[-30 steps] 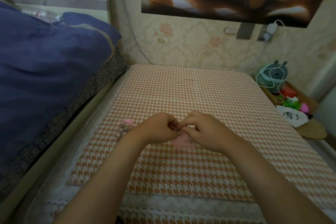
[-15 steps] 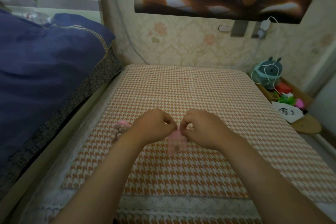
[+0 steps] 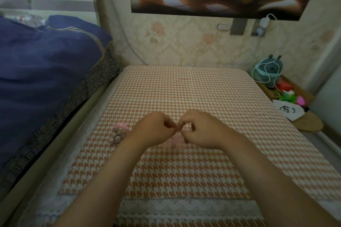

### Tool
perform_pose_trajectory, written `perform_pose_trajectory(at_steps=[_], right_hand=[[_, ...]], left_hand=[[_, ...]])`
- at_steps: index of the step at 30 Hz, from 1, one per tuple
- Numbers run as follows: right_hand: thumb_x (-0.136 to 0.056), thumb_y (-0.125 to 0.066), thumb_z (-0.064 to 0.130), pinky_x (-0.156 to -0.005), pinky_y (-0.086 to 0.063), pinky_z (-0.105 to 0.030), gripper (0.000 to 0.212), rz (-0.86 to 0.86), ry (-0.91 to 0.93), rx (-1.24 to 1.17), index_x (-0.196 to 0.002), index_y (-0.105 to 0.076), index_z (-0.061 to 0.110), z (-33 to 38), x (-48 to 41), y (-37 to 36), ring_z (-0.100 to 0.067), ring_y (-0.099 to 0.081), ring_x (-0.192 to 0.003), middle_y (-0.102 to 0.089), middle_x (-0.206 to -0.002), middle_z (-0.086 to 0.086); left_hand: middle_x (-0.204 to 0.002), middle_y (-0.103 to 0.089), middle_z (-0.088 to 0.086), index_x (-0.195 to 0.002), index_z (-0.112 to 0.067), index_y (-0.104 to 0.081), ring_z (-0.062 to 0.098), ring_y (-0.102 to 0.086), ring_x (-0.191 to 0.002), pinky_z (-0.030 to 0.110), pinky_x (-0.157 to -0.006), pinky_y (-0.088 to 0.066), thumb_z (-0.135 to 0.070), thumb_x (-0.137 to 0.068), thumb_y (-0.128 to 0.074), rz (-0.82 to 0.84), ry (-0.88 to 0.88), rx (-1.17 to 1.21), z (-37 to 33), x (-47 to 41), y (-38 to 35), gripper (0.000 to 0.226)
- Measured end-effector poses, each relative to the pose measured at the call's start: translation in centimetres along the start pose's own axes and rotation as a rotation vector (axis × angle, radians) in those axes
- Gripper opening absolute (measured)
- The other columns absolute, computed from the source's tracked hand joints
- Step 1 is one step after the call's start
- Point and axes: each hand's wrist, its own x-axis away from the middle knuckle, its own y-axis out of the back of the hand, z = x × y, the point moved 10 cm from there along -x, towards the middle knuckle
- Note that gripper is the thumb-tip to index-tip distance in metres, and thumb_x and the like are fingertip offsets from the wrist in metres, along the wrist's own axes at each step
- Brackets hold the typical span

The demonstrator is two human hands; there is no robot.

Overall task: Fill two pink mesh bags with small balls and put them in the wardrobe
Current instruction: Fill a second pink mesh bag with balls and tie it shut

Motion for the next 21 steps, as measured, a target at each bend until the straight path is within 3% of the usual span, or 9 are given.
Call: perform_pose_trajectory(at_steps=[4, 7, 10, 15, 21], right_hand=[[-0.093, -0.058, 0.019, -0.078, -0.049, -0.027, 0.020, -0.173, -0.116, -0.046, -0.098, -0.068, 0.036, -3.1, 0.1, 1.8, 0.005, -0.055, -0.082, -0.062, -0.107, 0.018], [-0.094, -0.060, 0.020, -0.086, -0.052, -0.029, 0.022, -0.071, -0.177, 0.030, -0.102, -0.073, 0.035, -4.5, 0.0, 0.2, -0.004, -0.061, -0.097, -0.067, -0.110, 0.017], [-0.090, -0.066, 0.028, -0.077, -0.050, -0.026, 0.018, 0.042, -0.170, 0.080, -0.105, -0.075, 0.034, -4.5, -0.5, -2.2, -0.004, -0.061, -0.090, -0.069, -0.106, 0.015], [-0.089, -0.062, 0.035, -0.062, -0.039, -0.026, 0.013, 0.067, -0.090, 0.294, -0.094, -0.074, 0.031, -3.7, -1.5, -4.0, -0.016, -0.063, -0.080, -0.069, -0.088, 0.007], [-0.091, -0.058, 0.037, -0.066, -0.043, -0.029, 0.017, 0.077, -0.117, 0.320, -0.096, -0.071, 0.028, -4.3, -2.3, -5.1, -0.021, -0.064, -0.090, -0.070, -0.094, 0.004]], left_hand=[[-0.086, -0.071, -0.014, -0.088, -0.035, -0.074, 0.004, -0.065, -0.080, 0.033, -0.077, -0.058, -0.029, -0.084, -0.063, 0.023, -0.016, 0.004, 0.4, 0.0, 0.2, 0.013], [-0.091, -0.069, -0.014, -0.091, -0.034, -0.072, 0.004, -0.064, -0.081, 0.031, -0.076, -0.057, -0.025, -0.086, -0.059, 0.043, -0.035, -0.007, 0.7, 0.1, 0.1, 0.016], [-0.094, -0.066, -0.018, -0.094, -0.034, -0.072, -0.001, -0.061, -0.082, 0.022, -0.073, -0.052, -0.023, -0.088, -0.060, 0.039, -0.062, 0.023, 0.7, 0.3, 0.0, 0.017], [-0.103, -0.065, -0.019, -0.107, -0.031, -0.071, -0.006, -0.057, -0.081, 0.017, -0.074, -0.046, -0.021, -0.087, -0.061, 0.056, -0.091, 0.067, 0.9, 0.2, -0.8, 0.025], [-0.097, -0.067, -0.016, -0.105, -0.027, -0.073, -0.014, -0.053, -0.069, 0.005, -0.065, -0.038, -0.018, -0.085, -0.061, 0.025, -0.124, 0.061, 1.1, -0.5, -0.5, 0.025]])
